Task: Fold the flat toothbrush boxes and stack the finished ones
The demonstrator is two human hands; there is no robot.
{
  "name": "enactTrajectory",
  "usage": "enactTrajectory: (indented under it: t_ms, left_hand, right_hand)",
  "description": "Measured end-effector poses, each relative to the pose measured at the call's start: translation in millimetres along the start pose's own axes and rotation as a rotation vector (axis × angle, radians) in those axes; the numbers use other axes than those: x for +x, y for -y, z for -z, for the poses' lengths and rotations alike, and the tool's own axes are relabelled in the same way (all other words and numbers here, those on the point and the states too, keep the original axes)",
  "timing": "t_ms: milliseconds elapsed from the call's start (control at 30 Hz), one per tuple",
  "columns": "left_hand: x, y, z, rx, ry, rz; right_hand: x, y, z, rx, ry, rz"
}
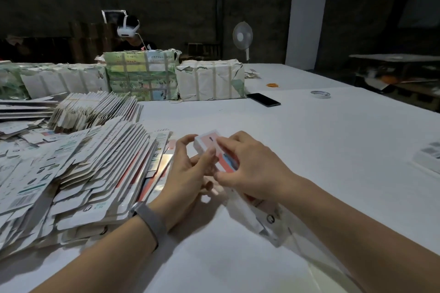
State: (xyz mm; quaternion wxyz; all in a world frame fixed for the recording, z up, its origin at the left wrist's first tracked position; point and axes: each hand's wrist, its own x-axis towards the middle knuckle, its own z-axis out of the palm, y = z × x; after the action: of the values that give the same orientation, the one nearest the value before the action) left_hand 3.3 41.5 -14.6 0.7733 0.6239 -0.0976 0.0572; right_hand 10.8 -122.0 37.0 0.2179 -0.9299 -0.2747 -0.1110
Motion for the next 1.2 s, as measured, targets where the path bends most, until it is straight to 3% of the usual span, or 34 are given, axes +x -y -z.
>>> enactTrajectory:
  t_ms: [200, 467, 700, 967, 1200]
  left_hand:
    - [6.0, 1.4, 2.0, -0.045, -0.057, 0.064]
    - [7.6, 6.1, 3.6, 0.06, -0.019, 0.103]
    - [11.0, 9.1, 5.0, 0.101, 0.003, 0.168]
    - [9.5, 3.4, 1.8, 0.094, 0.023, 0.22]
    - [0.5, -5.0, -7.8, 0.113, 0.013, 0.212]
  right_hand:
    - [-25.1, -32.3, 45.0, -0.188, 0.038, -0.21]
    - [-137.4, -159.7, 129.7, -0.489, -0.001, -0.716]
    - [-193.0, -257.8, 173.3, -0.693, -0.101, -0.932]
    - [-174.3, -270.7, 165.4, -0.833, -0.091, -0.848]
    - [-100.2, -185.2, 104.8, -0.536, -0.069, -0.544]
